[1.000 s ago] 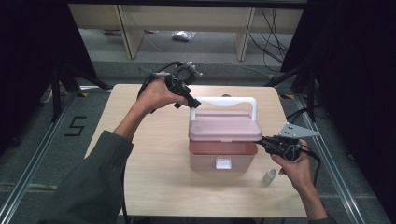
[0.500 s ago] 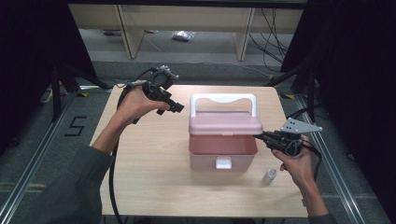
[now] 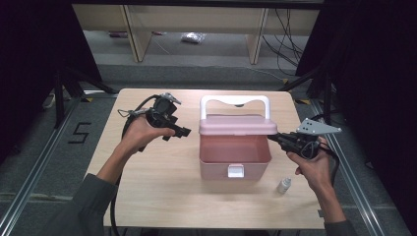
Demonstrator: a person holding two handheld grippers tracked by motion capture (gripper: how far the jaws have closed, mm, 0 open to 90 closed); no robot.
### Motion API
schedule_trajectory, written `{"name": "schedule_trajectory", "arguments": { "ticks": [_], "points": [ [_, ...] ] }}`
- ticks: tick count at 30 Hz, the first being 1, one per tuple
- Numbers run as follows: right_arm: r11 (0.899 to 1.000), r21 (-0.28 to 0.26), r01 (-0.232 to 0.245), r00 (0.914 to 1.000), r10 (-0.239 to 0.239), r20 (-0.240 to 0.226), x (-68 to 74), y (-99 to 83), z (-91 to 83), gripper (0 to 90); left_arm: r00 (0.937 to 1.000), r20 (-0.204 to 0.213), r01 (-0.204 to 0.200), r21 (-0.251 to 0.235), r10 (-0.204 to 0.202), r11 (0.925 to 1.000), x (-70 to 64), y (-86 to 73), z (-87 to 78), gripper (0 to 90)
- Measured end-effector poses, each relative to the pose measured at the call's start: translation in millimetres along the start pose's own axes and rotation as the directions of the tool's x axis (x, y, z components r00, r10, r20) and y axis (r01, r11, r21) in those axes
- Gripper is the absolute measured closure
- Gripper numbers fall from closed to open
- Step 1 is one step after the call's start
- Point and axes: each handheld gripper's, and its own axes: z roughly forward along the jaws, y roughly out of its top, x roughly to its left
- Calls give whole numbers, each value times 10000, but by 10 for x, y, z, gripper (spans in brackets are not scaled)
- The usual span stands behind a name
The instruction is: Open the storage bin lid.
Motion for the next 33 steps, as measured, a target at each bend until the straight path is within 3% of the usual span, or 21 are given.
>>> {"name": "schedule_trajectory", "arguments": {
  "ticks": [1,2,3,9,11,12,16,18,19,20,23,25,26,27,29,32,33],
  "points": [
    [10000,29,82,9999,-82,-94,-12,14,-2,900,9999,137,52,-152,-50,9999,-6,-33,13,296],
    [9999,-18,-161,9998,161,-118,0,20,1,900,9995,257,206,-298,-198,9993,-9,-65,23,294],
    [10000,45,30,10000,-30,-18,-17,36,-5,900,9987,349,384,-442,-368,9983,-19,-97,49,294],
    [9998,169,-53,10000,53,-10,-26,115,-8,900,9979,520,418,-530,-390,9977,-161,-197,198,281],
    [10000,69,-58,10000,58,20,-29,138,0,900,9992,315,250,-398,-238,9989,-201,-200,244,277],
    [9999,12,113,9999,-113,27,-42,150,4,900,9989,315,359,-486,-344,9982,-226,-201,273,275],
    [10000,17,-89,10000,89,14,-33,173,21,900,9984,346,476,-530,-458,9975,-299,-214,379,269],
    [9999,71,153,9999,-153,18,-50,188,22,900,9979,452,492,-608,-465,9969,-331,-224,438,269],
    [9999,121,-67,10000,68,-57,-36,191,23,900,9973,514,547,-621,-515,9966,-346,-229,465,269],
    [9999,-23,169,9998,-169,60,-52,196,33,900,9971,559,544,-592,-511,9968,-366,-233,493,270],
    [9998,116,-139,9999,139,-50,-51,202,34,900,9984,489,299,-528,-273,9982,-405,-240,567,294],
    [9999,-87,75,9998,-74,161,-79,206,54,900,9993,353,-62,-468,79,9989,-426,-250,593,358],
    [10000,56,-44,10000,44,-29,-85,211,50,900,9989,355,-278,-418,292,9987,-436,-259,599,391],
    [10000,9,28,9999,-28,151,-98,213,57,900,9985,459,-271,-582,298,9979,-447,-273,615,410],
    [10000,76,-32,10000,32,5,-152,221,79,900,9977,563,-341,-634,377,9974,-459,-288,628,456],
    [10000,-61,-29,10000,29,61,-176,228,101,900,9985,390,-364,-668,390,9971,-481,-296,645,458],
    [9997,49,-255,9997,255,-67,-172,234,104,900,9984,344,-423,-611,444,9972,-487,-295,641,459]
  ]
}}
